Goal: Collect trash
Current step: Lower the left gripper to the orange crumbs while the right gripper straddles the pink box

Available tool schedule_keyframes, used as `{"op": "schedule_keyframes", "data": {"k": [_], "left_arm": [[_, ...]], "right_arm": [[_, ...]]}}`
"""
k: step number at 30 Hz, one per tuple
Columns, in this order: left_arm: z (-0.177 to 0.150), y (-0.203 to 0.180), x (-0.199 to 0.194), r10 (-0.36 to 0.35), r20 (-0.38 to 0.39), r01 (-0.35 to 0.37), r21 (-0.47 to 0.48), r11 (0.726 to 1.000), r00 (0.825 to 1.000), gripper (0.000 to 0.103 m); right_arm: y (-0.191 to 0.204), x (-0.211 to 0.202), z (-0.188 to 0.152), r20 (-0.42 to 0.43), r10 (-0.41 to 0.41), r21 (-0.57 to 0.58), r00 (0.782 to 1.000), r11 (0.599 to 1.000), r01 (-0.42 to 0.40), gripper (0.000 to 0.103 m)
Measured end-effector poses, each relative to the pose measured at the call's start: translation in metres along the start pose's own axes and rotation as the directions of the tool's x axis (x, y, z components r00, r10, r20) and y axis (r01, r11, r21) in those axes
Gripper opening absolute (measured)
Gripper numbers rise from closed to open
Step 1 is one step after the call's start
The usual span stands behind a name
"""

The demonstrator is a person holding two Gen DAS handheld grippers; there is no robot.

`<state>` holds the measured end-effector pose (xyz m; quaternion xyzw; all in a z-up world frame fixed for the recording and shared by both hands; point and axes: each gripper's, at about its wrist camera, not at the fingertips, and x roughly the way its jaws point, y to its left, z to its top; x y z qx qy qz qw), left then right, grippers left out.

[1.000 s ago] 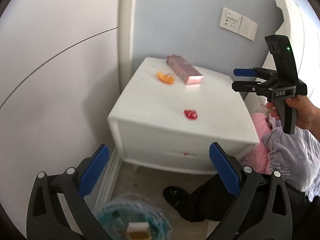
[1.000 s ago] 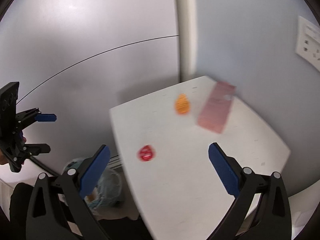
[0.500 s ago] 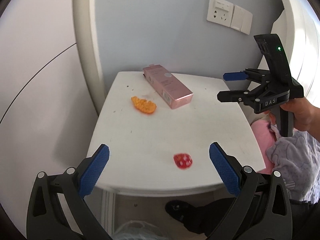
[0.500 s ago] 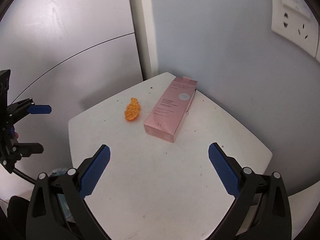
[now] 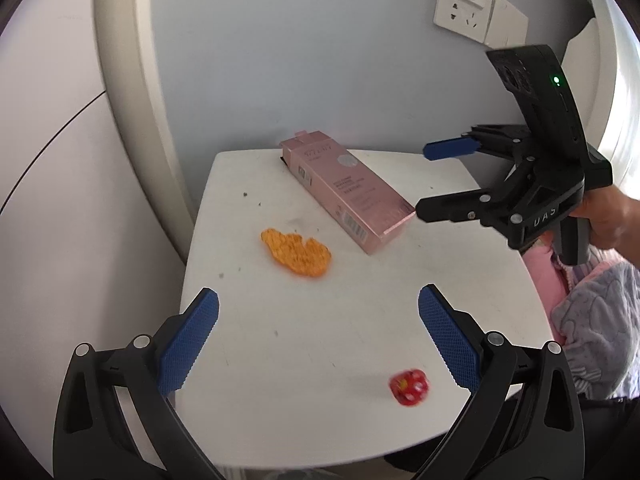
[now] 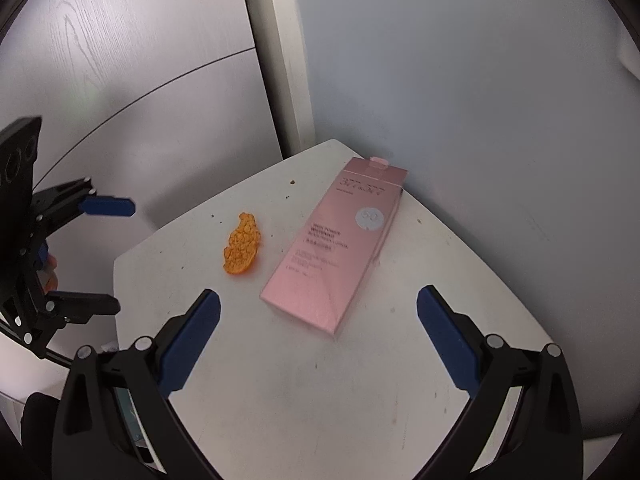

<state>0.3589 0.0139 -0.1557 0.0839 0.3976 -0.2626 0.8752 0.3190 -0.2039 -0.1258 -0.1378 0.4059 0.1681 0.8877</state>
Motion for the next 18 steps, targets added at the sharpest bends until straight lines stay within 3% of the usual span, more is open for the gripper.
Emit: {"op": "schedule_keyframes", "data": {"k": [13, 18], "left_arm": [[0.026, 0.028, 0.042, -0.085, -0.031, 0.087, 0.066, 0.994, 0.996, 0.096], [0.028, 0.030, 0.056, -0.129, -0.046, 0.132, 0.086, 0.987, 0.991, 0.083]], "right_arm": [[-0.004, 0.049, 0.037, -0.098, -0.064, 0.030, 0.993, 0.997, 0.067, 0.096], [-0.009, 0.063, 0.042, -0.120, -0.079, 0.045, 0.990, 0.995, 0.085, 0.096]]}}
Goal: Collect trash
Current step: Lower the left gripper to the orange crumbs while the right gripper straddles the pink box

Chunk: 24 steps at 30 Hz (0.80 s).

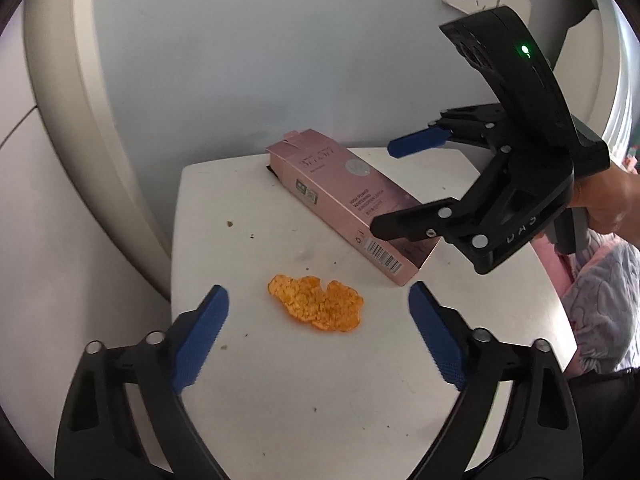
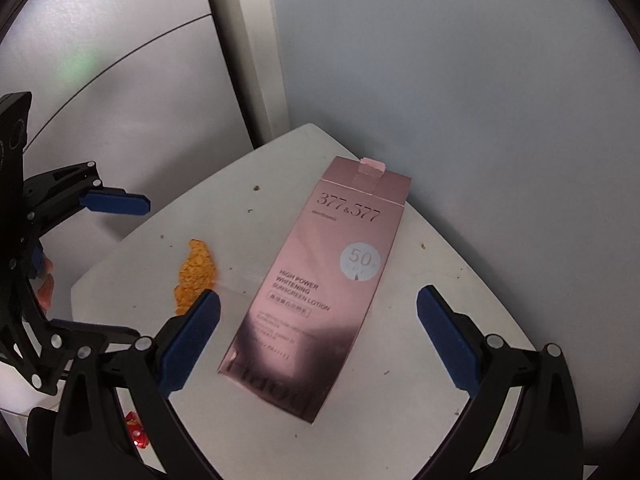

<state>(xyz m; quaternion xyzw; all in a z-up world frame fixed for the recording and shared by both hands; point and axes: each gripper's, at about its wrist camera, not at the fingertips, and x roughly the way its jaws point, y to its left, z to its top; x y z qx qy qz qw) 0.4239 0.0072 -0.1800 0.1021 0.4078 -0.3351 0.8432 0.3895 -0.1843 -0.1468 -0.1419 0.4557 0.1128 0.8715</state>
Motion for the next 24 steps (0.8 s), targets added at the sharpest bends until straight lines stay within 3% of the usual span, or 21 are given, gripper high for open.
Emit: {"op": "schedule_keyframes", "data": {"k": [4, 10, 15, 17, 24], "left_arm": [[0.001, 0.001, 0.008, -0.012, -0.022, 0.012, 0.023, 1.000, 1.000, 0.068], [0.001, 0.008, 0.017, -0.036, -0.028, 0.037, 0.024, 0.999, 0.999, 0.056], [0.000, 0.012, 0.024, -0.045, -0.027, 0.046, 0.026, 0.999, 0.999, 0.055], [0.000, 0.014, 0.027, -0.040, -0.025, 0.041, 0.026, 0.999, 0.999, 0.046], [-0.004, 0.018, 0.031, -0.040, -0.030, 0.040, 0.024, 0.999, 0.999, 0.039]], "right_arm": [[-0.003, 0.010, 0.004, -0.015, -0.004, 0.013, 1.000, 1.000, 0.004, 0.096], [-0.003, 0.018, 0.007, -0.020, -0.004, 0.016, 1.000, 1.000, 0.004, 0.096], [-0.002, 0.023, 0.007, -0.021, -0.008, 0.015, 1.000, 1.000, 0.008, 0.096], [0.000, 0.026, 0.007, -0.025, -0.009, 0.012, 1.000, 1.000, 0.009, 0.096], [-0.001, 0.027, 0.002, -0.030, -0.014, 0.017, 0.999, 1.000, 0.014, 0.096]]}}
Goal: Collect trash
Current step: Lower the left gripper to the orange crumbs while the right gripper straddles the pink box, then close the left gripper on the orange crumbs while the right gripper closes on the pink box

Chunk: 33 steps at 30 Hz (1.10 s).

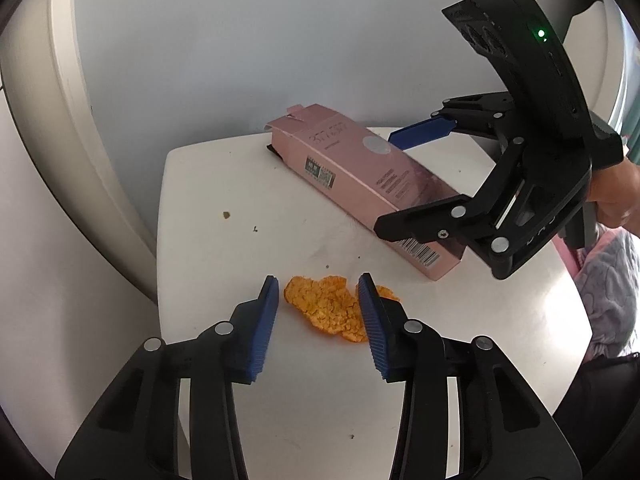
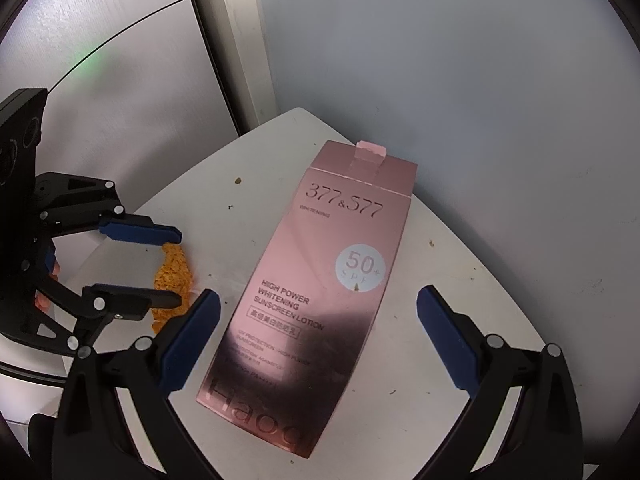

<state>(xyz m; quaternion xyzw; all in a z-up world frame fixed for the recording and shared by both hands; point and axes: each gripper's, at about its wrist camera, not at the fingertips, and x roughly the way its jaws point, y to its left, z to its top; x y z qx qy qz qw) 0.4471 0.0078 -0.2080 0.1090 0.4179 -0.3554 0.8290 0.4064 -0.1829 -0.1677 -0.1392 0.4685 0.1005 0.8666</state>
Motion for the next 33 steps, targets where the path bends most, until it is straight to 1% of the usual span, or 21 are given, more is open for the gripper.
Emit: {"op": "schedule_keyframes", "data": {"k": [3, 5, 9, 11, 17, 23, 31, 32, 33], "left_arm": [[-0.001, 0.001, -0.001, 0.002, 0.007, -0.002, -0.003, 1.000, 1.000, 0.035], [-0.003, 0.003, -0.003, 0.007, 0.010, -0.007, -0.007, 1.000, 1.000, 0.028], [-0.002, 0.005, -0.002, 0.010, 0.011, -0.010, -0.009, 1.000, 1.000, 0.021], [-0.002, 0.004, -0.002, 0.016, 0.013, -0.016, -0.008, 1.000, 1.000, 0.014], [-0.002, 0.001, -0.001, 0.031, 0.020, -0.031, -0.006, 1.000, 0.999, 0.004], [-0.006, -0.001, -0.009, 0.027, 0.034, -0.027, -0.005, 1.000, 0.999, 0.001], [-0.012, -0.001, -0.016, 0.029, 0.039, -0.028, -0.012, 1.000, 0.999, 0.001], [-0.014, 0.000, -0.017, 0.027, 0.039, -0.027, -0.013, 1.000, 0.999, 0.001], [-0.013, 0.000, -0.017, 0.029, 0.039, -0.029, -0.013, 1.000, 0.999, 0.001]], "right_arm": [[-0.001, -0.004, -0.003, 0.000, -0.002, 0.003, 1.000, 1.000, 0.002, 0.096], [-0.001, -0.008, -0.006, 0.000, -0.004, 0.000, 1.000, 1.000, 0.004, 0.096], [-0.001, -0.014, -0.008, 0.006, -0.010, -0.002, 1.000, 1.000, 0.010, 0.096], [-0.001, -0.015, -0.008, 0.009, -0.013, -0.001, 1.000, 1.000, 0.013, 0.096], [-0.002, -0.018, -0.008, 0.010, -0.017, -0.005, 1.000, 1.000, 0.017, 0.096], [0.000, -0.018, -0.009, 0.000, -0.012, -0.002, 1.000, 1.000, 0.012, 0.096], [0.007, -0.019, -0.007, 0.003, -0.040, -0.001, 0.999, 0.999, 0.040, 0.096], [0.007, -0.019, -0.007, -0.002, -0.042, -0.003, 0.999, 0.999, 0.042, 0.095], [0.007, -0.019, -0.008, -0.003, -0.047, -0.003, 0.999, 0.999, 0.047, 0.092]]}}
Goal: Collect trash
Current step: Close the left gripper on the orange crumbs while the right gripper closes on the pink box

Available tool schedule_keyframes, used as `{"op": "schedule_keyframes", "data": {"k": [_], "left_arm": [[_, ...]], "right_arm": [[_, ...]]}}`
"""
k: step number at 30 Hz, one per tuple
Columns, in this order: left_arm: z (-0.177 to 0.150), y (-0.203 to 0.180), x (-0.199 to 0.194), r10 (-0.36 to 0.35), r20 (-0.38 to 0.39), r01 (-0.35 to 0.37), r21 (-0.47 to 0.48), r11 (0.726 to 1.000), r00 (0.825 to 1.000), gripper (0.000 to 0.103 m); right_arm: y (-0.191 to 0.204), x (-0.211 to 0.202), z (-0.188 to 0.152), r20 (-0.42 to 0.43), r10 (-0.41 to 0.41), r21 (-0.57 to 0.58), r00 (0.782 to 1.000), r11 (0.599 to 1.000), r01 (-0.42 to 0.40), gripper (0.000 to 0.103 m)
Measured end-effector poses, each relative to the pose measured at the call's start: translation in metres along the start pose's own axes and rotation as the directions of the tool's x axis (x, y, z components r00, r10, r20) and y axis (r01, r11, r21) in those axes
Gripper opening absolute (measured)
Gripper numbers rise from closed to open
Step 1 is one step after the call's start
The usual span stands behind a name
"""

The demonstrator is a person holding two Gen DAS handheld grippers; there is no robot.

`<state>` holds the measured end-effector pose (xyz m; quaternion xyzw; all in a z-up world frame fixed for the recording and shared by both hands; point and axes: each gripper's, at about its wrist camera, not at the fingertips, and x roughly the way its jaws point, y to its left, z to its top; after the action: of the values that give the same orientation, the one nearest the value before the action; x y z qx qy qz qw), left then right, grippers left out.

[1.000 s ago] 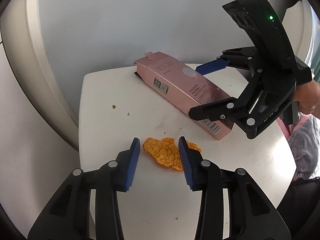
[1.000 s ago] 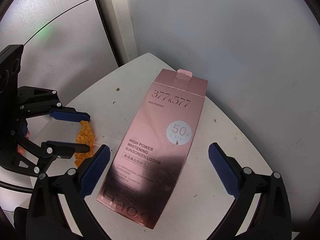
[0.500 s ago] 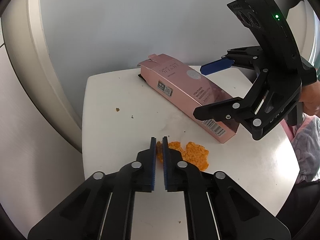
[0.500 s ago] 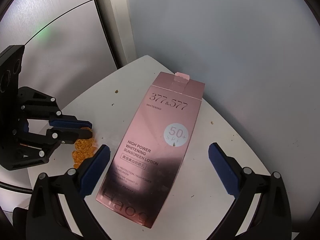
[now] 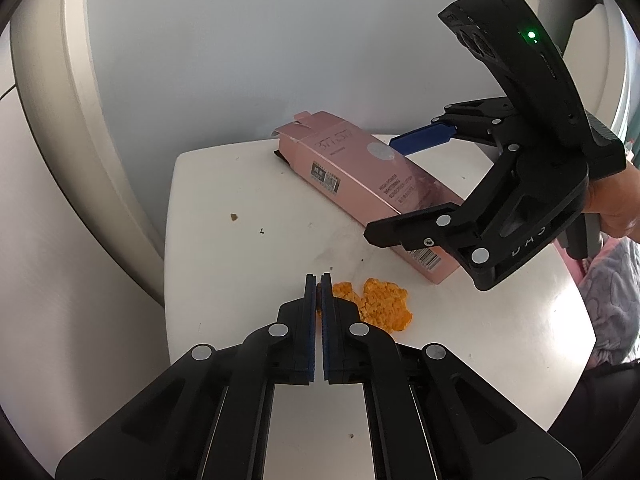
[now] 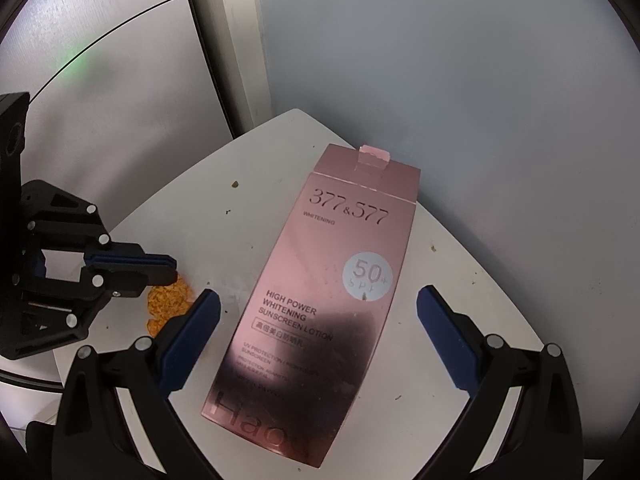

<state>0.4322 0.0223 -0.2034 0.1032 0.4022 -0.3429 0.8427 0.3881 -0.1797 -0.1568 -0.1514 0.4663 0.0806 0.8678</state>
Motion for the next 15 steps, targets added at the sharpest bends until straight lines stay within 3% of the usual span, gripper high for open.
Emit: {"op": "schedule_keyframes", "data": {"k": [2, 10, 15], "left_arm": [[0.001, 0.001, 0.001, -0.001, 0.004, 0.001, -0.005, 1.000, 1.000, 0.001], [0.001, -0.003, -0.006, -0.004, 0.017, 0.004, -0.012, 1.000, 1.000, 0.001], [0.002, -0.007, -0.011, -0.003, 0.025, 0.004, -0.016, 1.000, 1.000, 0.001]], "right_arm": [[-0.002, 0.001, 0.000, -0.006, 0.010, 0.006, 1.000, 1.000, -0.010, 0.071], [-0.002, -0.004, -0.003, 0.004, -0.006, -0.011, 1.000, 1.000, 0.006, 0.060], [0.001, -0.006, -0.002, 0.016, -0.002, -0.029, 1.000, 1.000, 0.002, 0.059]]}}
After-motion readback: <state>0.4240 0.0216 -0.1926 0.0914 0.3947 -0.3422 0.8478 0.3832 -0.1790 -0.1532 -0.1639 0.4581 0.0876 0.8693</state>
